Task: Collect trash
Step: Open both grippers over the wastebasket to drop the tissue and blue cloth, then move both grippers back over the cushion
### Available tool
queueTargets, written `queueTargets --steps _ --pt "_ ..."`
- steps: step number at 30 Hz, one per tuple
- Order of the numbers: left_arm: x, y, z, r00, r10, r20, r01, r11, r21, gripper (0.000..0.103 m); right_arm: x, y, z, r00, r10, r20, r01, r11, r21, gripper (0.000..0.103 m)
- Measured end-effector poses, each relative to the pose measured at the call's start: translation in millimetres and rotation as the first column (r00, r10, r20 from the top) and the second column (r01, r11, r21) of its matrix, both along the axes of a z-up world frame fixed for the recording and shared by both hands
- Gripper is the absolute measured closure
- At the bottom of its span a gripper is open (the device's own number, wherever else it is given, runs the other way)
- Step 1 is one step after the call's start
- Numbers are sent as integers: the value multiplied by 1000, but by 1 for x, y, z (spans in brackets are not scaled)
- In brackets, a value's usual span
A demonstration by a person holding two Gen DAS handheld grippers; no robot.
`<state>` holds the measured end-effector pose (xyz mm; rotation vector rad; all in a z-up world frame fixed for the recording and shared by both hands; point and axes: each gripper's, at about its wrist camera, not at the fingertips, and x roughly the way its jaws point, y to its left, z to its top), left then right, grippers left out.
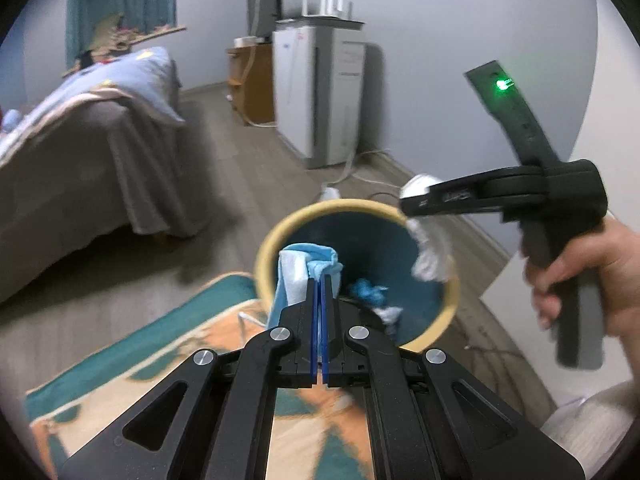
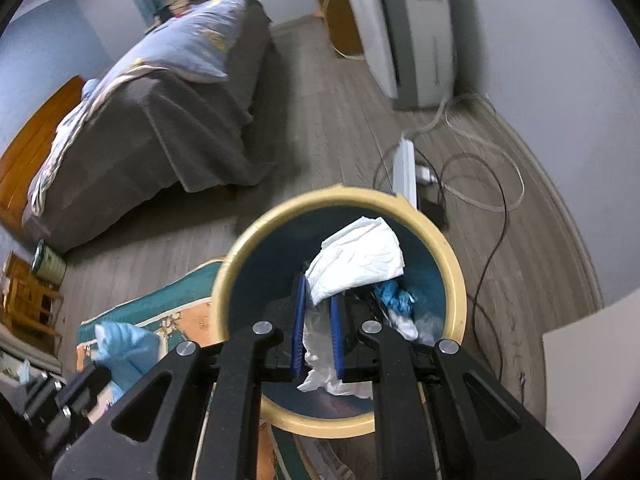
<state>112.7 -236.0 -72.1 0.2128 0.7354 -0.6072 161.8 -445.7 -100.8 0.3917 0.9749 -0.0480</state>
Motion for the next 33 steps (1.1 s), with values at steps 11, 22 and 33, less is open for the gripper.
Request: queueTargets --steps 11,22,33 --pt "44 -47 -26 999 -46 -29 48 997 67 88 5 -6 -5 1000 -30 2 29 999 26 49" --pt "24 8 1 997 71 29 -72 996 44 8 3 13 10 1000 -6 12 6 1000 -8 15" --pt "-24 115 34 960 267 83 -275 955 109 5 -3 78 43 998 54 26 -52 994 -92 6"
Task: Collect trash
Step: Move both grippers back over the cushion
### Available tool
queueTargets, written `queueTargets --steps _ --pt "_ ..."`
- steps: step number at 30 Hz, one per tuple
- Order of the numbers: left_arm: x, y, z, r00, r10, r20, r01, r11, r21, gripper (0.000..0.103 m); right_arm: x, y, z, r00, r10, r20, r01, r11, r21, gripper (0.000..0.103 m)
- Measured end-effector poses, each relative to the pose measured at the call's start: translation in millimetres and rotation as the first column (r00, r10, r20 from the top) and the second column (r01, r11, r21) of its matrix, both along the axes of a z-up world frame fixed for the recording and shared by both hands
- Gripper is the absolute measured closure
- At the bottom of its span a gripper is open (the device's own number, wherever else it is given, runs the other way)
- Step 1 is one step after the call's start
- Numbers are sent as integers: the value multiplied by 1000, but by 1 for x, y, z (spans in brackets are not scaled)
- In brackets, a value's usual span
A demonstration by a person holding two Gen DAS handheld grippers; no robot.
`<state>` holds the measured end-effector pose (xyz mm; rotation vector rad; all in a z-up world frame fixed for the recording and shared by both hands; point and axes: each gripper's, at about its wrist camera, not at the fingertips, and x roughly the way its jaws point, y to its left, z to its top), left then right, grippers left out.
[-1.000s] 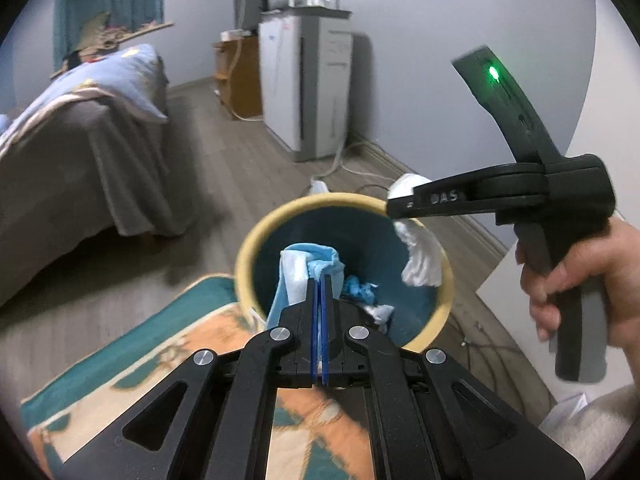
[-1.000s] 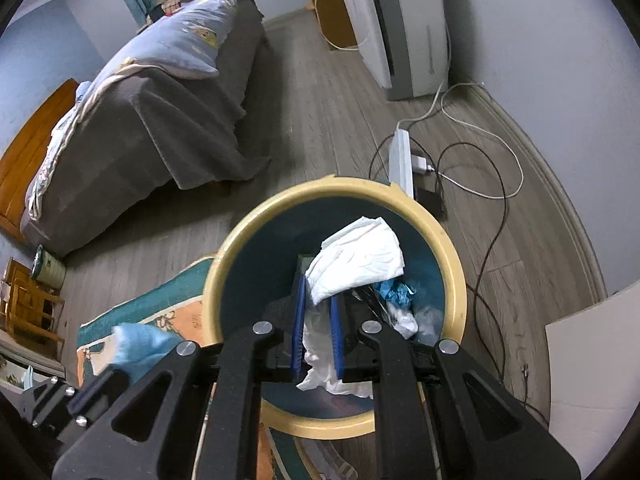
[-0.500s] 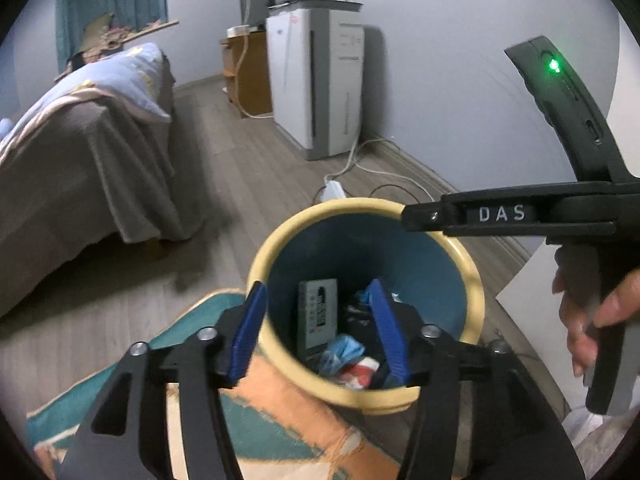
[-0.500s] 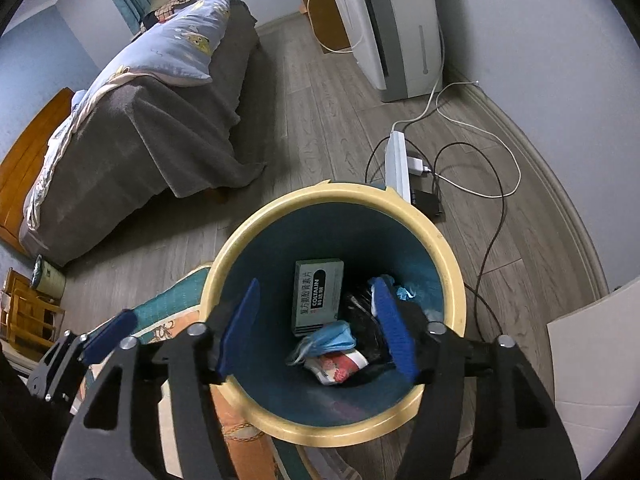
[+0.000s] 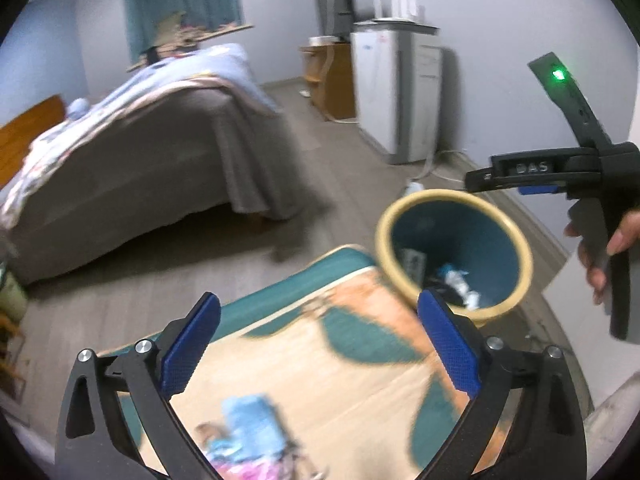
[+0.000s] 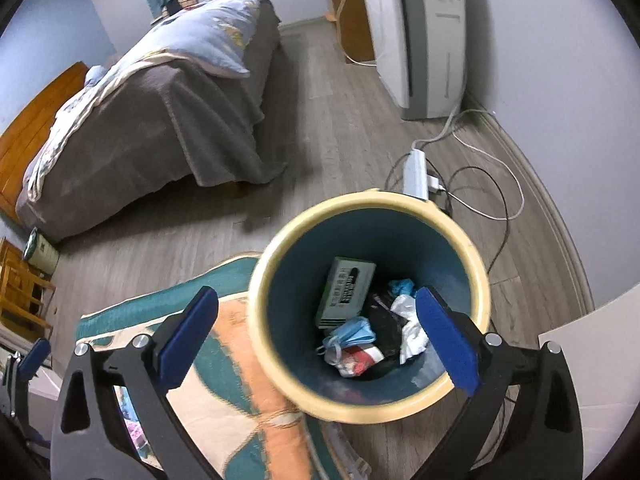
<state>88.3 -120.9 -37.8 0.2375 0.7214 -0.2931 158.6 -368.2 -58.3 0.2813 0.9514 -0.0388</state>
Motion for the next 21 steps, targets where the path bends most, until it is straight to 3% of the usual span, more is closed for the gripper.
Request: queueTargets --steps 5,10,13,18,21 --pt "-26 68 4 989 147 3 -146 989 -28 5 -5 56 2 997 76 -10 -76 997 0 6" --pt "-40 135 -9 954 292 -63 -296 952 -72 5 -4 123 -15 980 186 -76 -185 983 19 6" --pt "-46 157 -14 941 332 -74 -337 939 -70 5 -6 160 -25 964 242 -107 -242 970 13 6" --pt "-53 182 -28 929 362 -77 -363 932 -5 5 -11 207 -42 945 289 -156 -289 957 24 6" --pt "-54 193 -40 925 361 -116 -365 931 -19 5 -12 227 -52 935 299 -189 -301 953 23 6"
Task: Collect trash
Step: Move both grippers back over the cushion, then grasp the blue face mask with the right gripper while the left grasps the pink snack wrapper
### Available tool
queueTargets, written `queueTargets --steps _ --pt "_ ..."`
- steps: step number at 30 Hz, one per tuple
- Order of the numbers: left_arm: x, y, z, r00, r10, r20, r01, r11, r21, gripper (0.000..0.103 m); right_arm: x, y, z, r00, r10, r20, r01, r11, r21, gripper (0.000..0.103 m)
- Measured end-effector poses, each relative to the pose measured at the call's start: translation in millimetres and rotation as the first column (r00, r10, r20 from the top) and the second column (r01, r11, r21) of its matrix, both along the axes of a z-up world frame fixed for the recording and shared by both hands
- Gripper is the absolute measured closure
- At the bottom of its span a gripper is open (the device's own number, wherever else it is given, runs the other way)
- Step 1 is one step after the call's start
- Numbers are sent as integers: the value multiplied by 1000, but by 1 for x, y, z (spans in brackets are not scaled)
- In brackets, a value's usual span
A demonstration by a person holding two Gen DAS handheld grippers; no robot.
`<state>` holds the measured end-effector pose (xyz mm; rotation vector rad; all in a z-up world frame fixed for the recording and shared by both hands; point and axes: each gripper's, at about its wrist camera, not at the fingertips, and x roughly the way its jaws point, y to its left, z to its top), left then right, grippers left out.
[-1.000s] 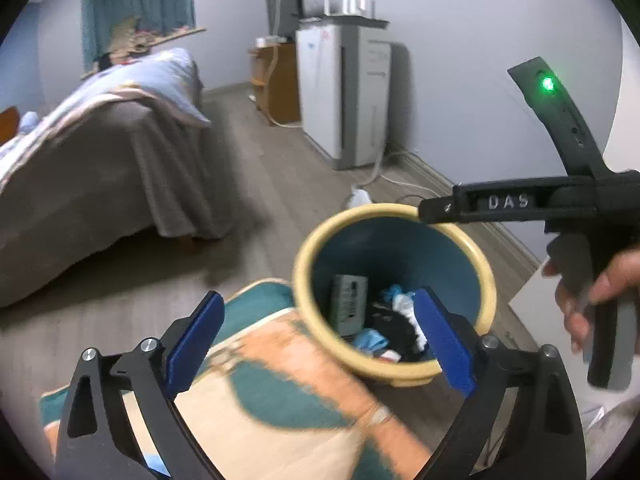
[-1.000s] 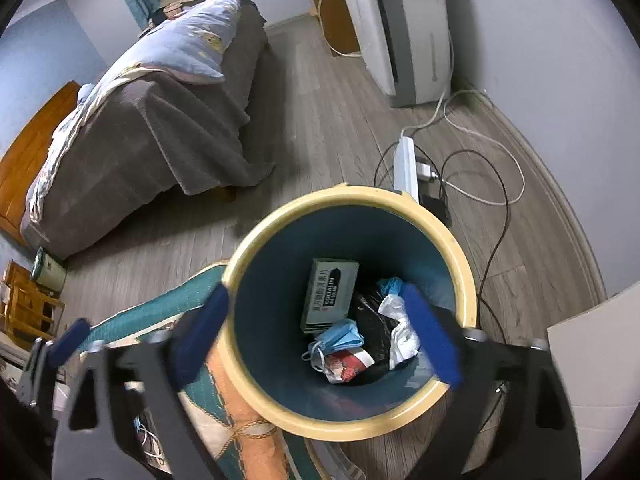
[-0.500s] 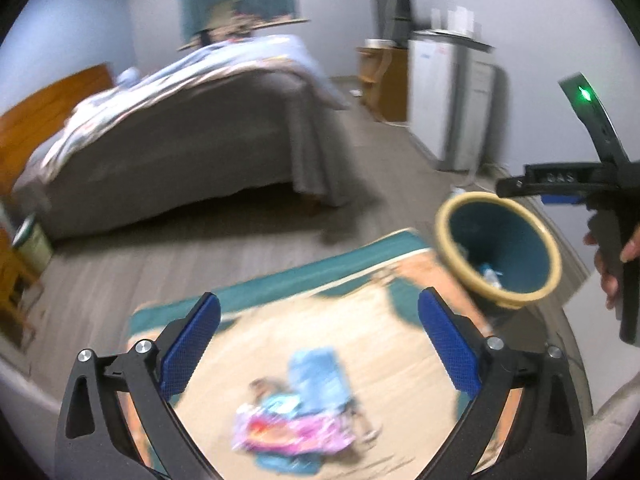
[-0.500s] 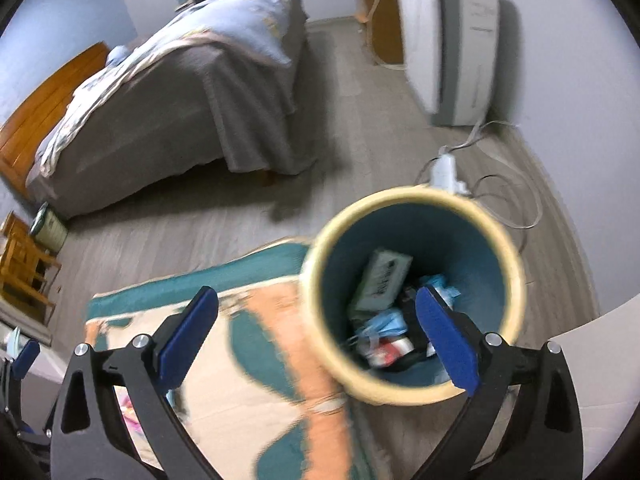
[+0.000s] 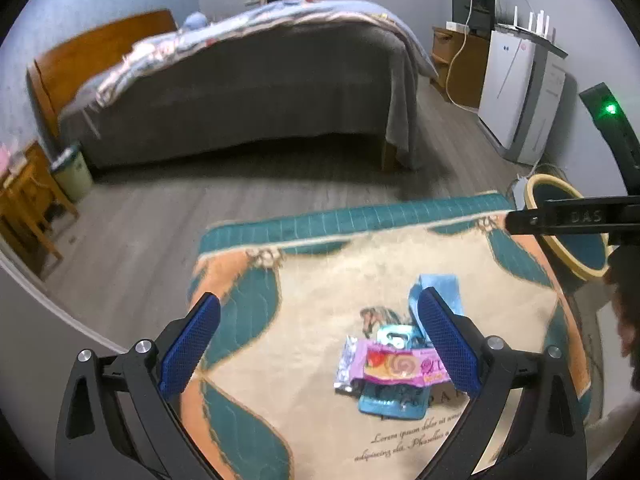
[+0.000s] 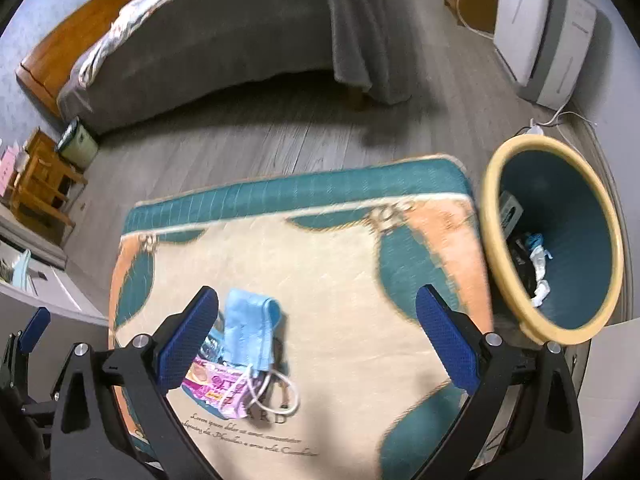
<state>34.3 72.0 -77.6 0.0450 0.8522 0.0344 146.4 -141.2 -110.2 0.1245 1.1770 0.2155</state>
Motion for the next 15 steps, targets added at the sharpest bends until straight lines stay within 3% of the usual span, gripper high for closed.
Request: queueTargets --steps 5,8,12,13,15 --pt "5 2 -24 998 -24 -62 25 999 24 5 0 20 -17 999 -8 -47 8 1000 -6 6" --pt "9 4 -42 990 -57 -129 52 998 -47 8 0 33 -32 997 17 -72 -20 999 -37 6" --pt "16 -5 -72 962 -114 -247 94 992 -89 35 2 42 -47 994 12 -106 -14 1000 -17 6" --pt "17 -10 -79 953 -135 -271 115 989 -89 37 3 44 -52 993 14 -120 -16 1000 -15 7" --pt "18 -18 -88 939 -169 -299 149 985 -87 43 4 49 -61 989 30 -148 -30 1000 -3 19"
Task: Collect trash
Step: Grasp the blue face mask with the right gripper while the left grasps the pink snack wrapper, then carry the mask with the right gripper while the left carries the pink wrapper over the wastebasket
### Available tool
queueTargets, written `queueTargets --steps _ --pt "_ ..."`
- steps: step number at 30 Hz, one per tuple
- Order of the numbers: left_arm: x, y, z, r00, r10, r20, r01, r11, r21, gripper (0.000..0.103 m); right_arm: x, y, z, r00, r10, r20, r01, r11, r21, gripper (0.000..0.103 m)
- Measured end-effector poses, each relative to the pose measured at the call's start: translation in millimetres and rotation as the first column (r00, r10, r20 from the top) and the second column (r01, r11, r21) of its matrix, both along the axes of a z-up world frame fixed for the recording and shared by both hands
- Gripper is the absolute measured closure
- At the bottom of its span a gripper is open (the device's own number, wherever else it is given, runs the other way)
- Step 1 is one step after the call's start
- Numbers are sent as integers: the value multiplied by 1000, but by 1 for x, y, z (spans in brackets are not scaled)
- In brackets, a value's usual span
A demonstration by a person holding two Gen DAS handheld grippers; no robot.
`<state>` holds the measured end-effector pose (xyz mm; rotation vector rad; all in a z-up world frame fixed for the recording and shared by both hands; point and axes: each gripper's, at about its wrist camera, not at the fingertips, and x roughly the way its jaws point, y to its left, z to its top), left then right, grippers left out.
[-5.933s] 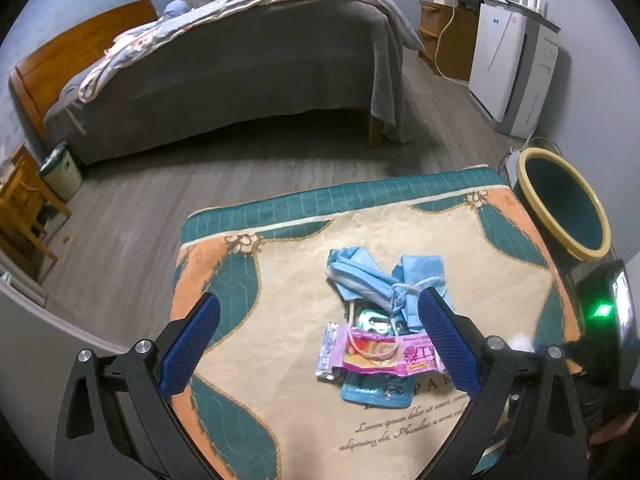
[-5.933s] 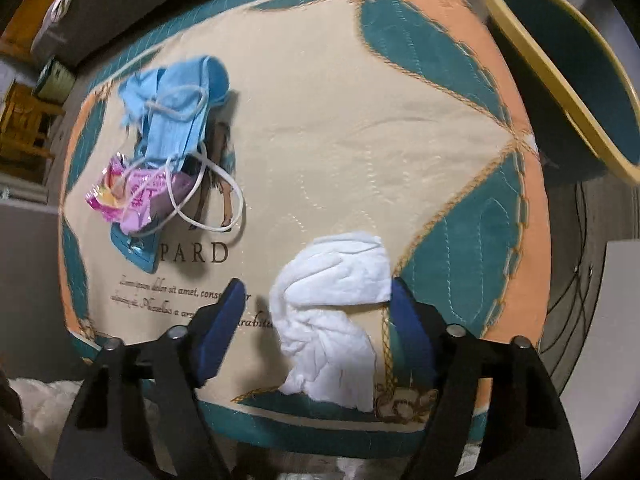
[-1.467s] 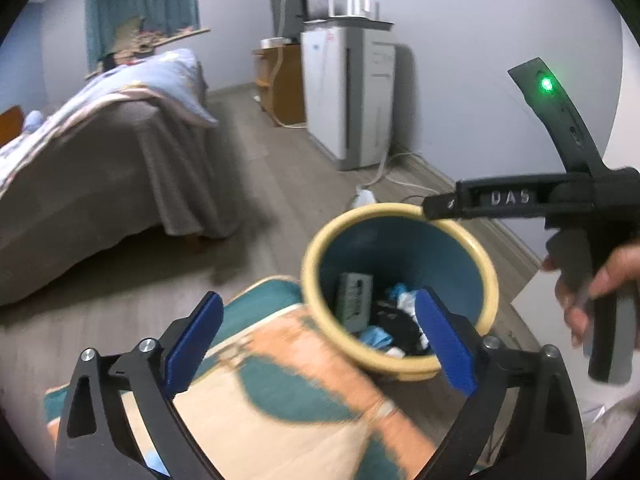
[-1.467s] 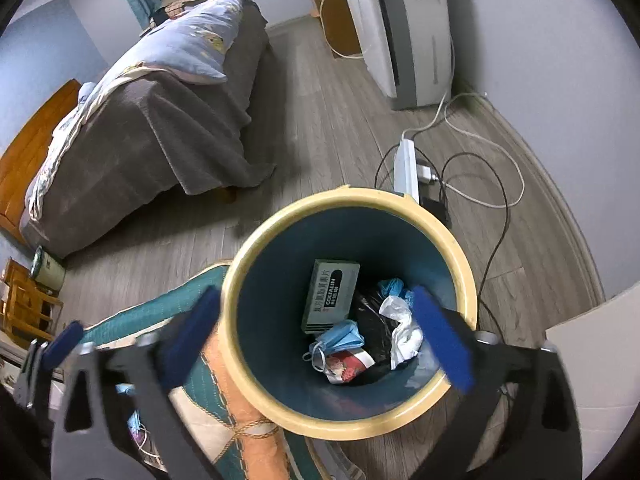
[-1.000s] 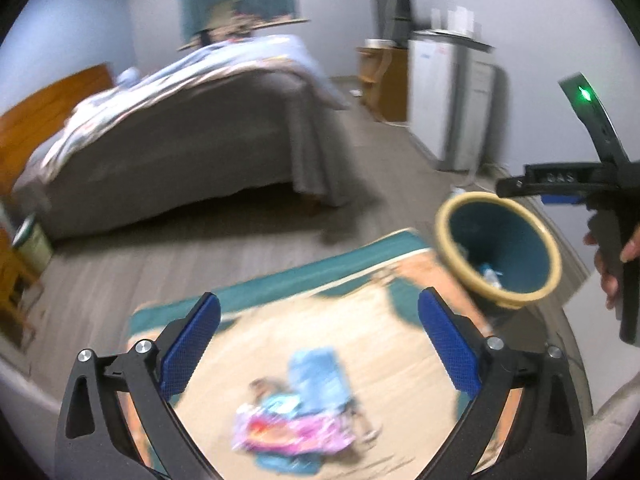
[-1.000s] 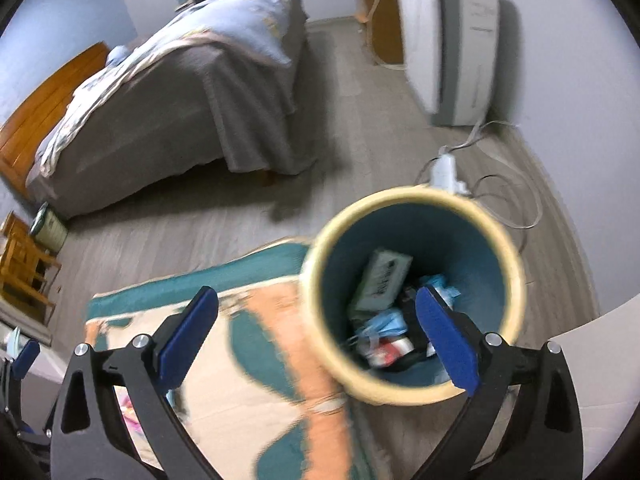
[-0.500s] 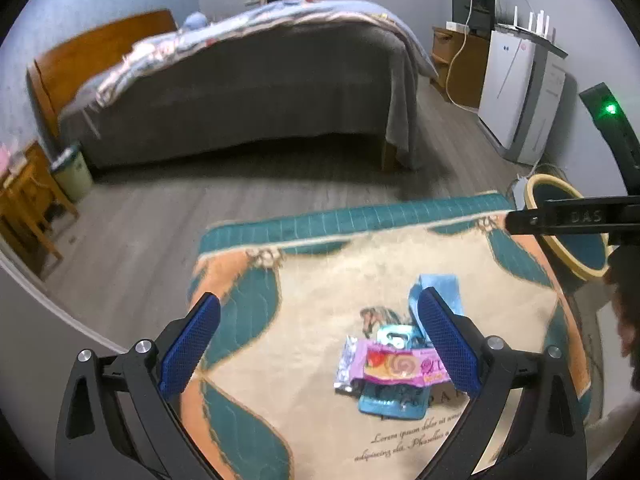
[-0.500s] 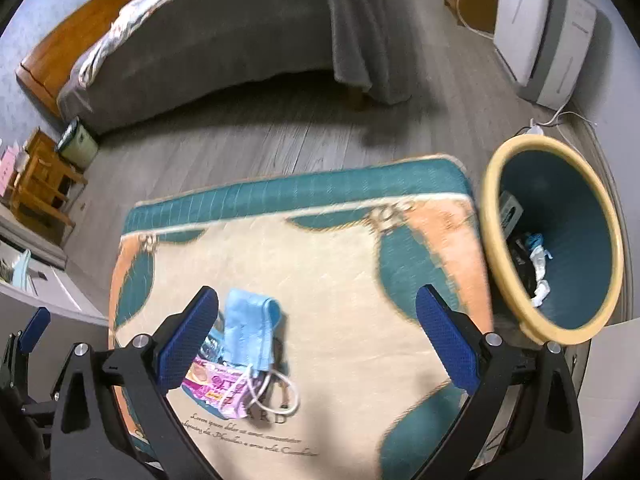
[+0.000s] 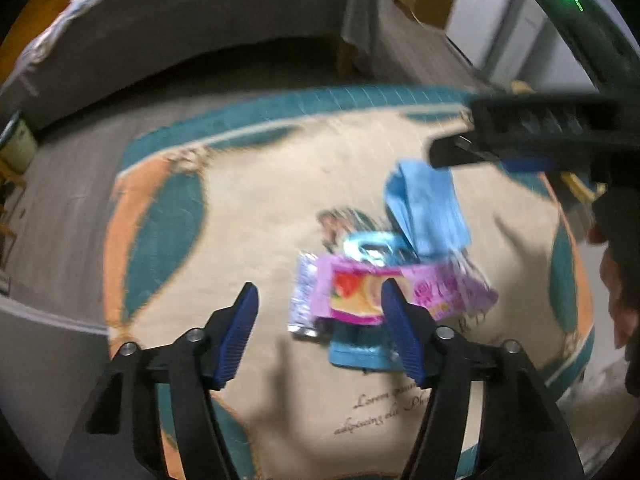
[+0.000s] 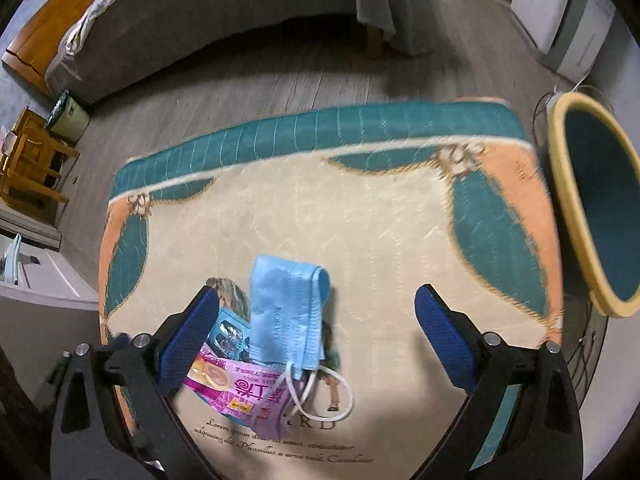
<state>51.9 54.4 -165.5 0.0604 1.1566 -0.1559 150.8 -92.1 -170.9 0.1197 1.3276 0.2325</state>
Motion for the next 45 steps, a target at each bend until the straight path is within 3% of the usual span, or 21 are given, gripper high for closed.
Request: queueTargets --steps 4,7,8,11,14,21,24,30,35,38,45 --pt "3 -6 -14 998 -34 -52 35 999 -1 61 1 9 -19 997 35 -71 -32 999 40 25" --pt "4 -8 -17 996 -54 -69 54 999 -11 77 1 8 -35 987 29 -155 -14 995 98 49" --pt "5 -8 -17 996 -59 -70 58 998 -17 79 1 8 -37 986 33 -164 -16 995 99 62" --pt "4 -8 -15 996 -67 -59 65 998 -25 91 3 6 -31 989 43 -144 -27 993 112 79" --pt "3 -9 -7 997 -76 -32 75 997 -35 96 2 8 -18 993 62 -102 -50 992 114 86" --pt "0 -11 24 995 -71 69 75 996 -55 97 0 -2 13 997 71 6 -71 993 95 88" --pt "-1 -7 37 993 -48 110 54 997 -57 97 1 -8 31 995 64 78 -68 996 51 88" --pt "5 8 56 983 34 183 -22 998 -64 97 1 -28 48 992 17 129 -24 998 52 88" --pt "7 5 79 961 42 273 -43 999 -1 97 0 -50 66 984 -33 178 21 997 71 89" --pt "8 5 81 957 47 286 -58 998 31 100 1 -64 75 978 -64 200 48 995 83 90" --pt "13 4 87 954 72 290 -75 997 -3 100 0 -91 82 973 -112 203 89 988 123 90"
